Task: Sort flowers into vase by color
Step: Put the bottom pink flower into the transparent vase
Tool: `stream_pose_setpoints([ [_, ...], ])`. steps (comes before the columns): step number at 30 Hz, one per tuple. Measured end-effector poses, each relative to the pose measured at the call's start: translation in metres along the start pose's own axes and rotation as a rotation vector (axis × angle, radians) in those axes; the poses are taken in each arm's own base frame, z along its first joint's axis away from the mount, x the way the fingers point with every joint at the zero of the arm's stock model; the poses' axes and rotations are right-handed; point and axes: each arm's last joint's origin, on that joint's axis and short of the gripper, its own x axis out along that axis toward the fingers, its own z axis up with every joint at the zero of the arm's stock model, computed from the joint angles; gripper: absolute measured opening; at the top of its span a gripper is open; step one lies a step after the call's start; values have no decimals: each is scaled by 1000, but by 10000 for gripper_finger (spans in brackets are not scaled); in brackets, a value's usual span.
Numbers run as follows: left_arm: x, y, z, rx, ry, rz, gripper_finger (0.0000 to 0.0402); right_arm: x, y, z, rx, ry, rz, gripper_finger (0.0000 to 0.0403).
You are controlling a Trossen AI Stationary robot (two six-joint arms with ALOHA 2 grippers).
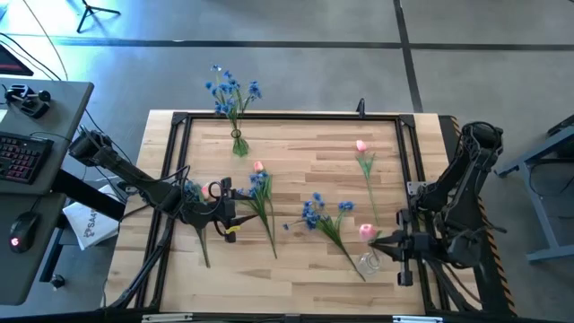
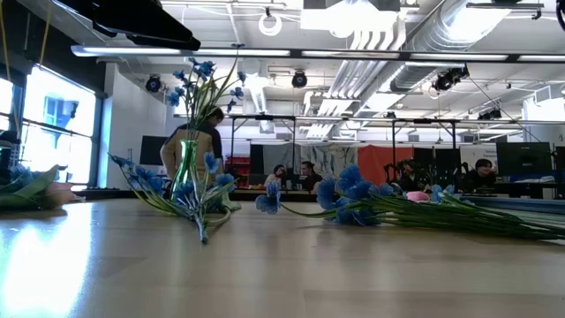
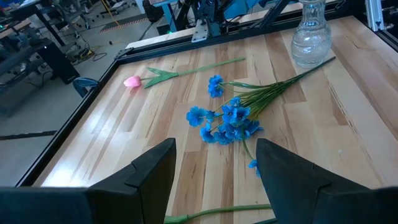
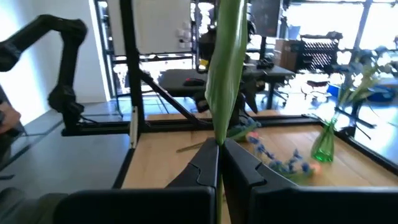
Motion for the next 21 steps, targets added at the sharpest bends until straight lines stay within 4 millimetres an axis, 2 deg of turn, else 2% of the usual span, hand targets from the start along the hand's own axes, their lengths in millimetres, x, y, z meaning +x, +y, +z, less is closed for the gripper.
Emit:
stream_pose_setpoints([
  [6,0,0,0,-5,0,0,211,0,-1,-3,86,13,-9,20],
  [13,0,0,0,-6,0,0,211,-3,1,-4,118,15,4,88],
  [17,0,0,0,-6,0,0,211,-11,5,-4,179,22,52,115],
  [21,0,0,0,-6,0,0,211,-23,9,-4,293,34,102,117],
])
